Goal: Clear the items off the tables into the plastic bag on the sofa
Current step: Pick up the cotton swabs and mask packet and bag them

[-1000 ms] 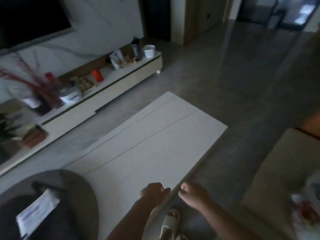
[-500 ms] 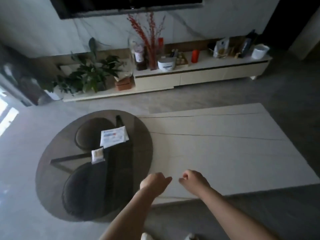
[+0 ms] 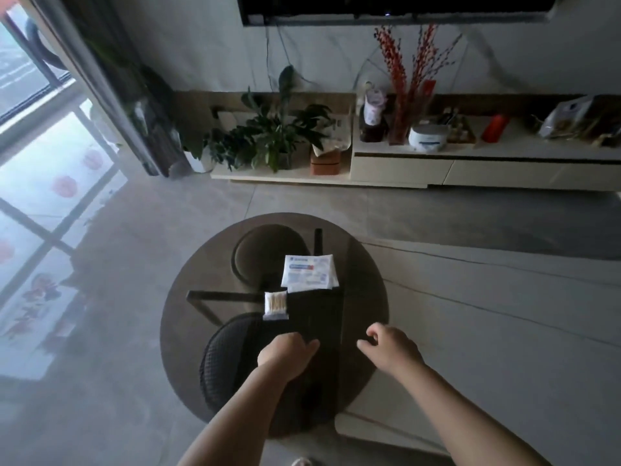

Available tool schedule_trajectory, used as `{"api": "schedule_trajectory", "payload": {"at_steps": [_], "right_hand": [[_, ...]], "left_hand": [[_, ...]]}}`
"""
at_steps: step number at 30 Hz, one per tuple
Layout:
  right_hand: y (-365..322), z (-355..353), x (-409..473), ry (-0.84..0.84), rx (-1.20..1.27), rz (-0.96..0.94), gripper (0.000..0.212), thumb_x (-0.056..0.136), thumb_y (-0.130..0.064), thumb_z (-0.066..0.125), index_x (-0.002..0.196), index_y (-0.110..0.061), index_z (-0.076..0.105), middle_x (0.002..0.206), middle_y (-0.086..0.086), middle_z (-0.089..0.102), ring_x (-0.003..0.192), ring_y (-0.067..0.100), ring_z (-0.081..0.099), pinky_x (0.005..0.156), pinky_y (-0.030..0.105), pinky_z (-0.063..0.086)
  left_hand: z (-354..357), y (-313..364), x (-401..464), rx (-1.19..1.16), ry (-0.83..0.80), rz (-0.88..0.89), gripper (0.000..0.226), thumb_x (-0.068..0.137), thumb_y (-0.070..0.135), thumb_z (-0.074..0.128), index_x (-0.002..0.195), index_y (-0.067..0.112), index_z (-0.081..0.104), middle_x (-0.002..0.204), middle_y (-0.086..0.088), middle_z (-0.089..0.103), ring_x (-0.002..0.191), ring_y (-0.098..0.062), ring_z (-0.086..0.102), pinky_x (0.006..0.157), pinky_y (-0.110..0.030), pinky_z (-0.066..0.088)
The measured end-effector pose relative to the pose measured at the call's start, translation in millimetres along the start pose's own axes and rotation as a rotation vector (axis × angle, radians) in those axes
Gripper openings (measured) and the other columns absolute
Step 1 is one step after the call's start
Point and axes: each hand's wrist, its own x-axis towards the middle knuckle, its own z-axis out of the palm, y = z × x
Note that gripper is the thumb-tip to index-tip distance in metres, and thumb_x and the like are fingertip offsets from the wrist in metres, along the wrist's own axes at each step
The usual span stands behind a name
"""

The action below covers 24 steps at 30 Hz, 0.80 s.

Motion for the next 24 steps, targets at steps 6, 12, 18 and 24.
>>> {"api": "schedule_trajectory", "payload": {"at_steps": [6,12,18,24], "right_hand": [[-34,4,57,-0.016,-0.073,-0.089,0.047,0.089,-0.047,0.05,0.128,-0.021,0.048,0.129,0.001,0.052,0.117,0.02,0.051,0.092,0.031,0.042],[-42,24,132,-0.09,-0.143,-0.145,0.052,0.087,-0.047,0.054,0.132,-0.022,0.045,0.133,0.003,0.05,0.121,0.021,0.049,0.098,0.034,0.044],[-40,55,207,-0.126,-0.211,-0.154,0.056,0.087,-0.046,0.055,0.136,-0.024,0.04,0.137,0.002,0.046,0.124,0.021,0.046,0.099,0.036,0.043],[-44,92,269,-0.141,-0.289,-0.189,0.057,0.087,-0.043,0.055,0.138,-0.026,0.035,0.143,0.001,0.038,0.13,0.022,0.039,0.102,0.038,0.04]], "left_hand": [[-19,-22,47,-0.115,0.016,-0.083,0.05,0.088,0.057,0.041,0.106,0.018,0.067,0.111,-0.005,0.068,0.105,-0.025,0.062,0.09,-0.035,0.05],[-6,-19,109,-0.159,0.075,-0.116,0.044,0.09,0.054,0.043,0.103,0.02,0.067,0.107,-0.004,0.068,0.101,-0.024,0.063,0.087,-0.037,0.052],[19,-19,179,-0.17,0.117,-0.145,0.05,0.085,0.058,0.048,0.12,0.024,0.059,0.125,-0.002,0.055,0.117,-0.024,0.051,0.094,-0.039,0.048],[35,-49,246,-0.137,0.168,-0.221,0.055,0.088,0.052,0.05,0.135,0.024,0.044,0.137,-0.001,0.043,0.129,-0.023,0.036,0.098,-0.038,0.044]]}}
